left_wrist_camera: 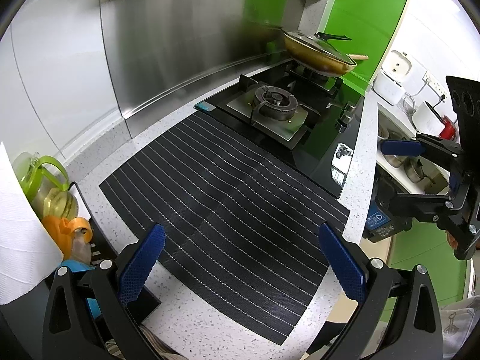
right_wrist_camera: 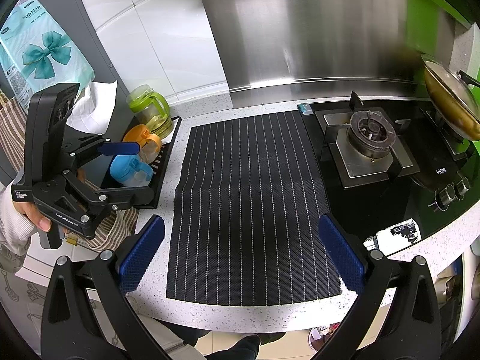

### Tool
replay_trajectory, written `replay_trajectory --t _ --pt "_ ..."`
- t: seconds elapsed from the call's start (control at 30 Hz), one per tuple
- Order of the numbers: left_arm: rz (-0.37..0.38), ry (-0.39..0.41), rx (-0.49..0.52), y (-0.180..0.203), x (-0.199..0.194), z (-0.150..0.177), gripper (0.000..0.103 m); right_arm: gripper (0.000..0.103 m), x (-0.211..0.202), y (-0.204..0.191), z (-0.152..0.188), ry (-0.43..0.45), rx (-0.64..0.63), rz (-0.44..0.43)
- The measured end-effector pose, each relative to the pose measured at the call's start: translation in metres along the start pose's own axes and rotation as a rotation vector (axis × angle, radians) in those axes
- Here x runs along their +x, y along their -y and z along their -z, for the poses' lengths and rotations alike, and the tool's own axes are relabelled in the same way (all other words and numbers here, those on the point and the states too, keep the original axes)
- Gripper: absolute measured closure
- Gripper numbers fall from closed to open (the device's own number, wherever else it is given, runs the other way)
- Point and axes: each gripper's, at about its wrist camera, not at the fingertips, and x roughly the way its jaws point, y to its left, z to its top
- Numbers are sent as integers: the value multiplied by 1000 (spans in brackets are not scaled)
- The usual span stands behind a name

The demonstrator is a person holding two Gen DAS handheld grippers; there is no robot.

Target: Collect trash

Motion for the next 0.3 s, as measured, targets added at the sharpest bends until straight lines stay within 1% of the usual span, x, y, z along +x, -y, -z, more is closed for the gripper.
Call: replay_trajectory --t 0.17,0.3 --pt "-30 -10 43 6 2 0 5 3 0 0 0 2 -1 1" --pt "-47 -17 42 7 3 1 5 3 2 -1 -1 0 -2 0"
